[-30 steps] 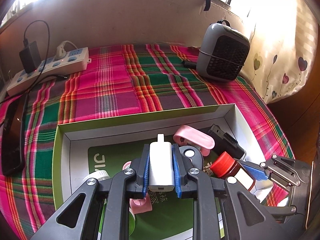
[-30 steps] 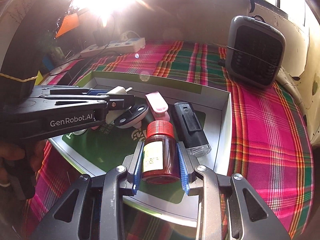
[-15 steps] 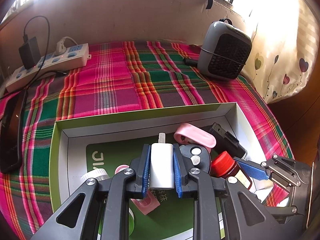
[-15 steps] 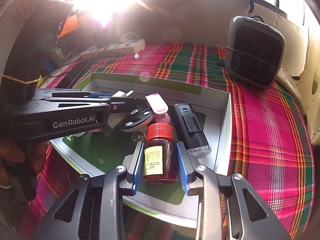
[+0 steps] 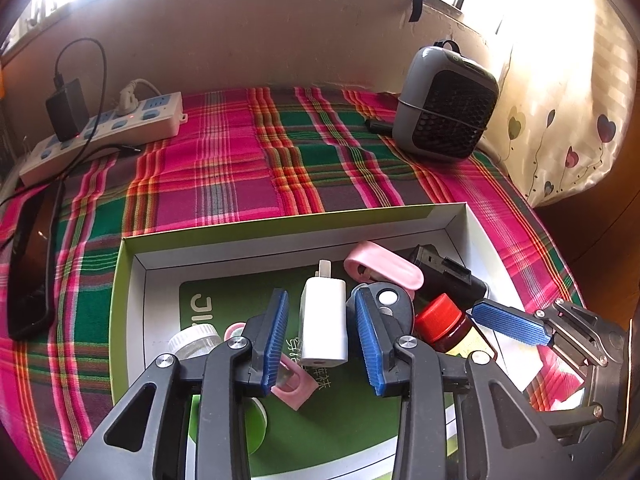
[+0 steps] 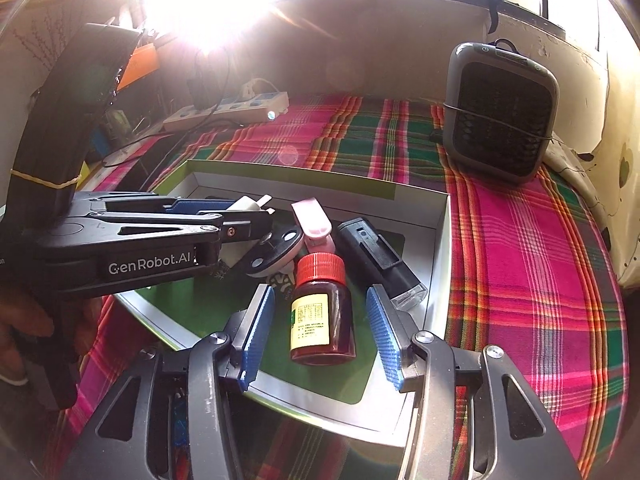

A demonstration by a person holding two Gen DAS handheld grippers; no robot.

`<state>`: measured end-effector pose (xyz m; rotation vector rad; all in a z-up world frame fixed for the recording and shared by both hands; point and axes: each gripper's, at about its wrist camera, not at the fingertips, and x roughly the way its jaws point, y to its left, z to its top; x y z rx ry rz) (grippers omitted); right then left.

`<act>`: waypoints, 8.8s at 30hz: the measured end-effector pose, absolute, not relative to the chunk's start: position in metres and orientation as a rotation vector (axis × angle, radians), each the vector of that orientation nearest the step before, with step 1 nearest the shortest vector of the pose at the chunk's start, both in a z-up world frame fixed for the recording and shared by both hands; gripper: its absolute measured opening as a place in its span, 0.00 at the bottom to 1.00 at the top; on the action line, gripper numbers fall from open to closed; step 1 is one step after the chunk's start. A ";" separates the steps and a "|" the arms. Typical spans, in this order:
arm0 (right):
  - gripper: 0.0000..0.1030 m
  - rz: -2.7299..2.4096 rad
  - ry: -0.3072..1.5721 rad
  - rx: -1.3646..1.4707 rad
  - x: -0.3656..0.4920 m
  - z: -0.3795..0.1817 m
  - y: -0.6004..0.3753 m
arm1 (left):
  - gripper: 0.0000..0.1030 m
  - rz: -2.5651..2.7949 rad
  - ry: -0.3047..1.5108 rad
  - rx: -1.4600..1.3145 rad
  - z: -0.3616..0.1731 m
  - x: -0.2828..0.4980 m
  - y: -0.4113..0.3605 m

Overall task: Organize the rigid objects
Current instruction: 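Lower the plug and bottle into the tray and open both grippers, then withdraw both open grippers from the tray toward the black item and blue tester, then grasp the black rectangular lighter with the left gripper while the right gripper grasps the blue USB tester, then carry the black lighter and blue USB tester over the white tray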

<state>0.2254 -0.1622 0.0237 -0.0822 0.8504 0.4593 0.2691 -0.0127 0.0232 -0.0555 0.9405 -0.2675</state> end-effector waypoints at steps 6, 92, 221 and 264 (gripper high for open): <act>0.48 0.443 0.849 -0.065 0.220 0.026 -0.168 | 0.33 -0.266 0.925 -0.052 0.033 0.255 -0.014; 0.48 0.705 0.933 -0.055 0.122 0.006 -0.096 | 0.34 -0.162 0.910 -0.213 0.017 0.110 0.069; 0.23 0.616 0.863 -0.261 0.127 0.005 -0.126 | 0.22 -0.225 0.925 0.019 0.008 0.120 0.011; 0.23 0.616 0.834 -0.192 0.118 0.020 -0.131 | 0.21 -0.212 0.845 -0.026 0.034 0.102 0.022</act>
